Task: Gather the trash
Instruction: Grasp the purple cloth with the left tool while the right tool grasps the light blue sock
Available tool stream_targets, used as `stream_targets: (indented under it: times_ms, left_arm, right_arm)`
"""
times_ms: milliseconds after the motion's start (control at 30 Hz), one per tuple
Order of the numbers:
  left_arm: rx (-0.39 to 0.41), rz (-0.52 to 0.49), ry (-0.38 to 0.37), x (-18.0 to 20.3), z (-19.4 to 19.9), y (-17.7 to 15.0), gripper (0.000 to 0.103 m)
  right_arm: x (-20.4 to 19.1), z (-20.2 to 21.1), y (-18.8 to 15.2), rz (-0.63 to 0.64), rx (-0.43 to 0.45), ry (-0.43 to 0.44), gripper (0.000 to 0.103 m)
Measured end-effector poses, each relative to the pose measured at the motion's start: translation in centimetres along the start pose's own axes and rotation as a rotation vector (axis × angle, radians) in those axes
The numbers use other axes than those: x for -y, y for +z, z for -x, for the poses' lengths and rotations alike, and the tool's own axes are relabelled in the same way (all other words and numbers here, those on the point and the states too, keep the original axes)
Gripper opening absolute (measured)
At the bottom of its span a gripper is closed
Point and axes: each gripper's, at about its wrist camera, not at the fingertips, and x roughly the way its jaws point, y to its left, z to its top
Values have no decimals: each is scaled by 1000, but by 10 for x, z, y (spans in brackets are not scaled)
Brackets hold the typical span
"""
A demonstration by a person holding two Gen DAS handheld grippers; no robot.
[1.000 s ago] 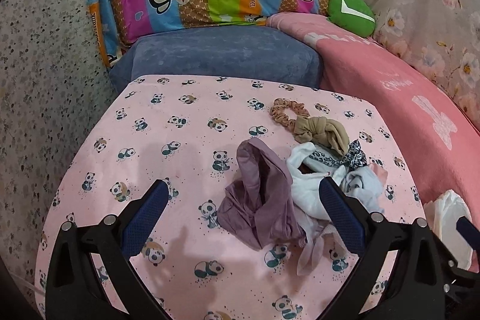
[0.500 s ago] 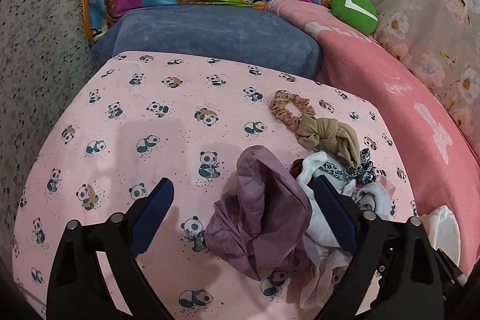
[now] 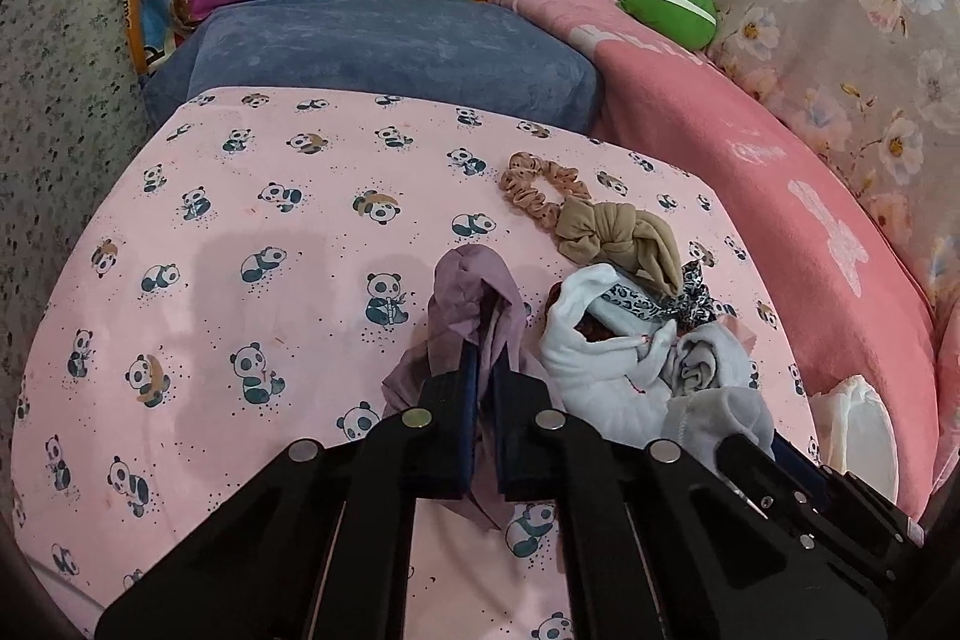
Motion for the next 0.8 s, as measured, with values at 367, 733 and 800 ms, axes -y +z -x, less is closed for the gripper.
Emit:
stream_targets:
  times_ms: [367, 733, 800]
  left_arm:
    - [80, -74, -29, 37, 57, -1, 3]
    - [155, -187, -146, 100, 110, -5, 3]
    - [154, -206, -170, 111, 113, -7, 3]
  right_arm:
    - [11, 72, 4, -30, 130, -1, 23]
    - [60, 138, -8, -114, 234, -41, 23]
    - [72, 148, -11, -133, 248, -53, 23]
